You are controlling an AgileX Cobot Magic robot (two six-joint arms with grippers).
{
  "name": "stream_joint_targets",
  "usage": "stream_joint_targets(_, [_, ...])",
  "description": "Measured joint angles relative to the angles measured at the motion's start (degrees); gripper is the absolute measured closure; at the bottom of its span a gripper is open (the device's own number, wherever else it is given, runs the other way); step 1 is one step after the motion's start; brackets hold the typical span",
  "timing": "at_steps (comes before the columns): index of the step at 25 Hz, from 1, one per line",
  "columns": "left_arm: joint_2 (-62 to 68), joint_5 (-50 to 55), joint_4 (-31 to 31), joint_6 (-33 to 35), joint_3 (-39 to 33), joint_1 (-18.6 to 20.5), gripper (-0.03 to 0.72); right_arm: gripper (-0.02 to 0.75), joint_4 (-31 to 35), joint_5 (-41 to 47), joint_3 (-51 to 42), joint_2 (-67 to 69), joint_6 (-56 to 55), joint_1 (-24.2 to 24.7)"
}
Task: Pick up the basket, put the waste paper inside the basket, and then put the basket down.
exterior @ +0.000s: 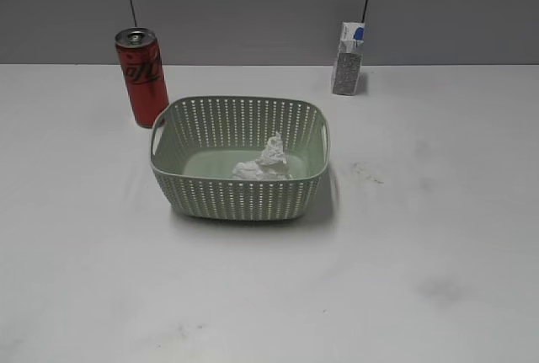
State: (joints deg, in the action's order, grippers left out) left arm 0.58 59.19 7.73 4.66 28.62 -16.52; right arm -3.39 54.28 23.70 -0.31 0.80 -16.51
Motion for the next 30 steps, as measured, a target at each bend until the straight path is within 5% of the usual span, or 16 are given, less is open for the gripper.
stream_joint_targets(15, [-0.2, -0.3, -0.3, 0.1, 0.0, 0.4, 0.176, 0.164, 0.0, 0.0, 0.0, 0.0, 0.0, 0.2])
stream_joint_targets(22, [-0.9, -0.4, -0.3, 0.1, 0.0, 9.5, 0.179, 0.164, 0.0, 0.0, 0.0, 0.0, 0.0, 8.3])
stream_joint_targets(30, [-0.9, -0.4, -0.3, 0.1, 0.0, 16.0, 0.179, 0.164, 0.0, 0.0, 0.0, 0.0, 0.0, 8.7])
